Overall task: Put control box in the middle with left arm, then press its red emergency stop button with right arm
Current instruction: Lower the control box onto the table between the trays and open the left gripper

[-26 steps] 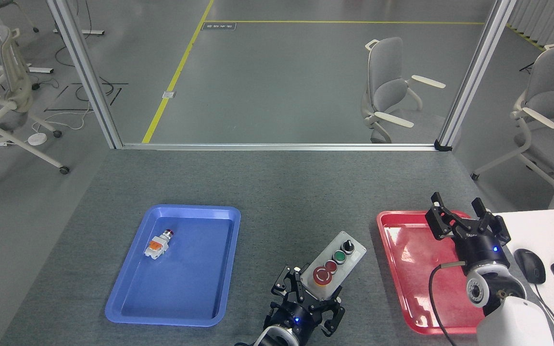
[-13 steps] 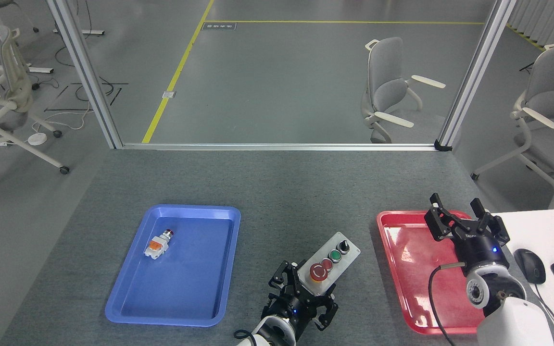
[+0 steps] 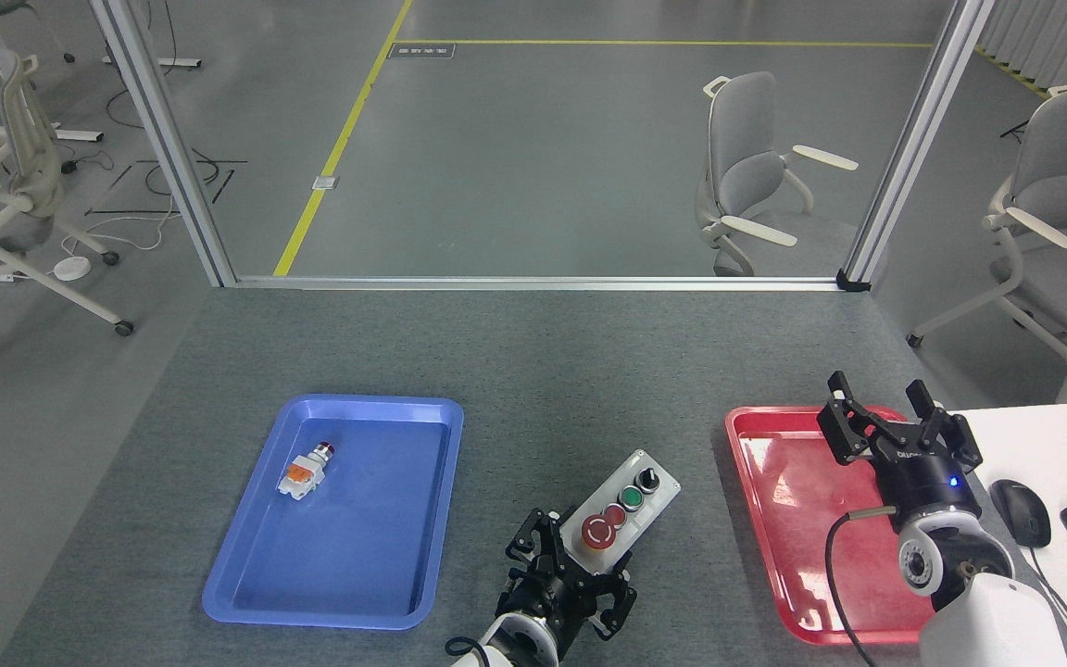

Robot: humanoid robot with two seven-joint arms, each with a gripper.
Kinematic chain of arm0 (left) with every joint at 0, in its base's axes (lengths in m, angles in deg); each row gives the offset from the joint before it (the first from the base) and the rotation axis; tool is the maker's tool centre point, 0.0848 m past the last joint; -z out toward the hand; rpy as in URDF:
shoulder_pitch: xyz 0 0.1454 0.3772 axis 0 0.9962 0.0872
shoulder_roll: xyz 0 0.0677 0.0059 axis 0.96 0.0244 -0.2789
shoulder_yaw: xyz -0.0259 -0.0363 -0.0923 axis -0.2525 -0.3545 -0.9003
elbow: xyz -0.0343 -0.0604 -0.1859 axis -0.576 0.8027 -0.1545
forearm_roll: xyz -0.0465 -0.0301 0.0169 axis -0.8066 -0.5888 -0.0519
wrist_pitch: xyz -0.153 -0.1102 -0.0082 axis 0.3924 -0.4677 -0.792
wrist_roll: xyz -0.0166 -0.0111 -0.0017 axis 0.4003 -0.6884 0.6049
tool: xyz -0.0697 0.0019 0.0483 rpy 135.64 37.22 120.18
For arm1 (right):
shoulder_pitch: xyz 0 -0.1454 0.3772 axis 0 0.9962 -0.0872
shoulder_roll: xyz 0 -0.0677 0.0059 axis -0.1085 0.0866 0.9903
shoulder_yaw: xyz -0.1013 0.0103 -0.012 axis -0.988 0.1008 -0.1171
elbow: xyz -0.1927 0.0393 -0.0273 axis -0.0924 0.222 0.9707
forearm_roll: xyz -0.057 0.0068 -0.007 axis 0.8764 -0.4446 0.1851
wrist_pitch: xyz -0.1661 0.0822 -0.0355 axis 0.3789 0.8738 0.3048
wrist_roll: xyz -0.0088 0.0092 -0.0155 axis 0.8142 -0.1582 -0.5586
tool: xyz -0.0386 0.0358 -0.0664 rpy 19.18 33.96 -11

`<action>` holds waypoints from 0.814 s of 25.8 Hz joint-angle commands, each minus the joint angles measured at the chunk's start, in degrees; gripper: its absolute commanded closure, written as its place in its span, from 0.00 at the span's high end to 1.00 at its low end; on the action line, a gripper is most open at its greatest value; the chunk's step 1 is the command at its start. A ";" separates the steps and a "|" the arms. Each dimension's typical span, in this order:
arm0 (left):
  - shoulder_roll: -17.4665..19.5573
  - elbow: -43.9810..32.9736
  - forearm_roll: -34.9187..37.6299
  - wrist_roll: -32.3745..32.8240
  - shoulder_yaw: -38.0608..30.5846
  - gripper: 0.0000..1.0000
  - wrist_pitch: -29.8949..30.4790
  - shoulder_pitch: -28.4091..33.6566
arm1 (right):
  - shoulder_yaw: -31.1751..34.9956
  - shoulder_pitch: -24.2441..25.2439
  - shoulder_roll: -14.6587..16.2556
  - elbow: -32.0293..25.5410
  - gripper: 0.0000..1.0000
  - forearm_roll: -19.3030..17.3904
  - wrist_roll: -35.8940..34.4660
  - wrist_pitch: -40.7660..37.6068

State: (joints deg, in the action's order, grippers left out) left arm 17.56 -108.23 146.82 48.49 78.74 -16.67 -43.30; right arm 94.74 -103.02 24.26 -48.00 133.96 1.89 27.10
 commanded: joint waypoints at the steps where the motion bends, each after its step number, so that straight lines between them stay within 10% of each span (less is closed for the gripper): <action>1: 0.10 -0.22 -0.01 0.13 -0.07 0.81 -0.22 0.06 | -0.07 -0.17 0.03 0.11 0.99 0.00 0.05 -0.13; 6: 0.28 -0.49 0.16 -0.49 -0.42 0.97 -0.40 0.50 | -0.25 0.18 -0.06 0.02 0.99 0.00 0.05 -0.92; 17: 7.13 -15.34 0.16 -0.49 -0.51 0.98 -0.31 7.97 | -0.34 0.09 0.11 0.20 0.99 0.09 -0.12 -1.18; 21: 10.47 -18.68 0.16 -0.57 -0.69 0.99 -0.40 10.17 | -1.92 -0.17 1.17 0.37 0.77 0.79 -0.21 -3.90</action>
State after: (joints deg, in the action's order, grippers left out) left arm 25.54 -124.23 146.99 47.87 78.12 -16.97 -34.77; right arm 93.95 -103.00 24.86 -47.72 134.38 1.99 25.10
